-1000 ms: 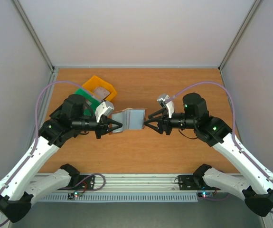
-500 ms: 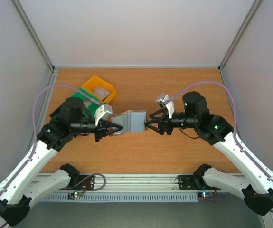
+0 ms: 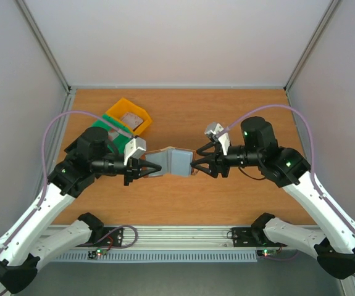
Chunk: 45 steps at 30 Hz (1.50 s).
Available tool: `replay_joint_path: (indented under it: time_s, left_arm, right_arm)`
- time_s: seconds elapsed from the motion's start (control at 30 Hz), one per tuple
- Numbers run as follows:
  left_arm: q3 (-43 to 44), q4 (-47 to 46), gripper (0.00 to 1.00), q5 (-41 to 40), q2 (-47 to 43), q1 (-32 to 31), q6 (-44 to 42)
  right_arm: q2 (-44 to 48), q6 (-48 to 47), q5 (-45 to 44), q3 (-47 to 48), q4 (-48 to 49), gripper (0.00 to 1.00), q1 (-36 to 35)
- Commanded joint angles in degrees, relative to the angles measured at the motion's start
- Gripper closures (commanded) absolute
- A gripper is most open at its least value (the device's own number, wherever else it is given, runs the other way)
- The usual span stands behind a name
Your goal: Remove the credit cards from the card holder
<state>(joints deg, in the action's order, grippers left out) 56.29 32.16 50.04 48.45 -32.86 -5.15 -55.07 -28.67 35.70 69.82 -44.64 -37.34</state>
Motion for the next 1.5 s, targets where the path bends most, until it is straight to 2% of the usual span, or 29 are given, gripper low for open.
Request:
replay_joint_path:
  time_s: [0.0, 0.1, 0.23, 0.4, 0.53, 0.63, 0.73, 0.87, 1.03, 1.33, 1.47]
  left_arm:
    - [-0.57, -5.34, 1.00, 1.87, -0.79, -0.57, 0.07]
    - [-0.89, -5.57, 1.00, 1.82, -1.01, -0.86, -0.12]
    - [-3.44, -8.88, 1.00, 0.77, -1.53, -1.28, 1.42]
    - [-5.47, -13.95, 1.00, 0.18, -2.04, -1.75, 4.34]
    - [-5.41, -13.96, 1.00, -0.86, -2.09, -1.85, 6.27]
    - [-4.95, -11.88, 1.00, -3.49, -2.35, -1.85, 6.96]
    - [-4.53, -8.99, 1.00, -5.57, -2.62, -1.85, 7.04]
    - [-5.08, -10.16, 1.00, -4.57, -3.16, -1.85, 7.65]
    - [-5.50, -11.95, 1.00, -4.27, -3.05, -1.85, 8.36]
    - [-5.61, -12.05, 1.00, -2.79, -3.65, -1.85, 8.15]
    - [-5.92, -13.07, 1.00, -2.43, -3.70, -1.85, 8.37]
  right_arm:
    - [-2.76, 0.06, 4.17, 0.94, -1.13, 0.46, -0.26]
    - [-3.53, 1.72, 6.49, 0.21, 2.87, 0.58, -0.27]
    - [-5.25, 3.85, 9.10, -0.84, 5.93, 0.64, -0.58]
    - [-5.47, 5.97, 9.27, -1.64, 9.29, 0.61, -1.85]
    - [-5.51, 5.87, 7.54, -1.44, 8.35, 0.59, -2.54]
    - [-4.30, 4.30, 6.12, -1.42, 6.05, 0.54, -2.53]
    - [-1.13, 2.47, 1.13, -1.69, 2.77, 0.50, -2.57]
    - [2.05, 0.80, -4.68, -0.83, -1.43, 0.46, -2.52]
    - [1.87, 2.12, -1.84, -0.43, -1.55, 0.42, -2.52]
    - [-2.03, 4.18, -2.08, -1.53, 4.29, 0.43, -2.49]
    - [-3.66, 4.81, -1.69, -1.53, 5.70, 0.51, -2.61]
